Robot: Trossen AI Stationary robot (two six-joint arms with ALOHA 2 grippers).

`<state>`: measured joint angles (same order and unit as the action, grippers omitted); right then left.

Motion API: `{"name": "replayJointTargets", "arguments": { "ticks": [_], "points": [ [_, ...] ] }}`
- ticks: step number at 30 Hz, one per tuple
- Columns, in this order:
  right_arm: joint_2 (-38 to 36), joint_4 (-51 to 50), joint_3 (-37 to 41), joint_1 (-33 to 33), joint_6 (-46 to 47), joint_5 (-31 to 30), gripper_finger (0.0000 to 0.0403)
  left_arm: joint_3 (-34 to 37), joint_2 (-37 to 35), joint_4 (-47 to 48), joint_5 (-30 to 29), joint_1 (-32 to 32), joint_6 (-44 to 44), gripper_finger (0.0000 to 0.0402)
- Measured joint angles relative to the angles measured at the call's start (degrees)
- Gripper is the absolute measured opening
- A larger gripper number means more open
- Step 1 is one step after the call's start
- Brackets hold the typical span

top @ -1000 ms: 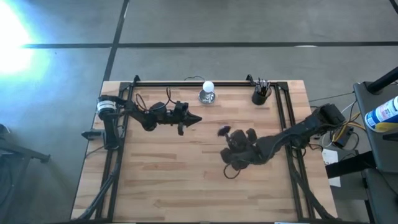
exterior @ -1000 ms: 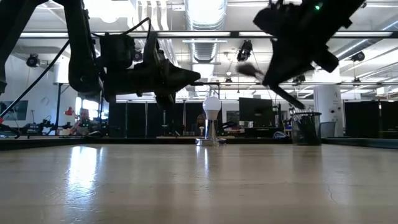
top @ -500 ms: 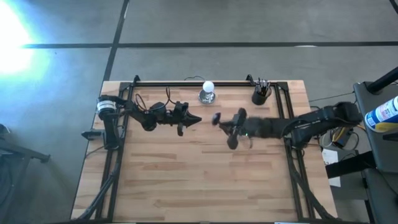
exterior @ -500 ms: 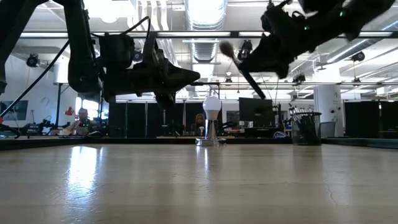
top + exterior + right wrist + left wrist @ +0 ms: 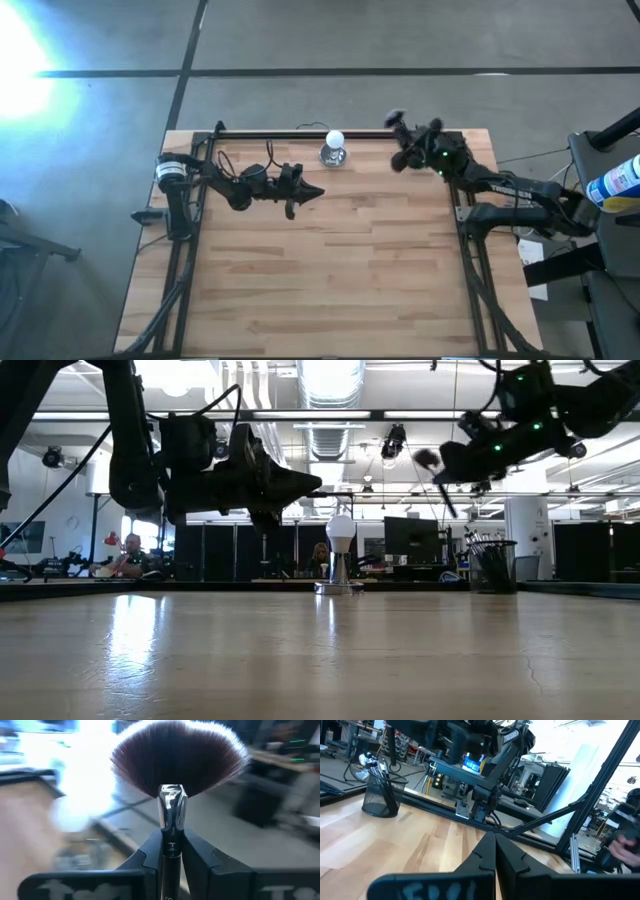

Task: Put items in baskets/containers
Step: Put the black highlighter brush into the black pen holder

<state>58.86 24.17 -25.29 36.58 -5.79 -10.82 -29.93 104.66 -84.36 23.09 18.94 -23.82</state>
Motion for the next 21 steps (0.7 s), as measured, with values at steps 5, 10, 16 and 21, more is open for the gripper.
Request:
{"name": "replayJointTargets", "arguments": {
  "ticks": [5, 10, 16, 21],
  "points": [
    [-5.19, -0.08, 3.7, 4.37, -1.73, -8.87, 0.0047, -0.02, 0.0, 0.23, -0.14, 0.0, 1.27, 0.0],
    [-6.33, 0.79, 7.95, 5.93, -0.4, -15.04, 0.0047, -0.02, 0.0, 0.43, -0.62, 0.0, 1.39, 0.0],
    [-4.06, 6.73, 11.81, 8.38, 0.69, -16.36, 0.0047, -0.02, 0.0, 0.57, -0.61, 0.02, 1.39, 0.0],
    [-0.31, 11.02, 12.91, 10.91, 0.7, -16.34, 0.0047, -0.02, 0.0, 0.57, -0.64, 0.02, 1.37, 0.0]
  ]
}}
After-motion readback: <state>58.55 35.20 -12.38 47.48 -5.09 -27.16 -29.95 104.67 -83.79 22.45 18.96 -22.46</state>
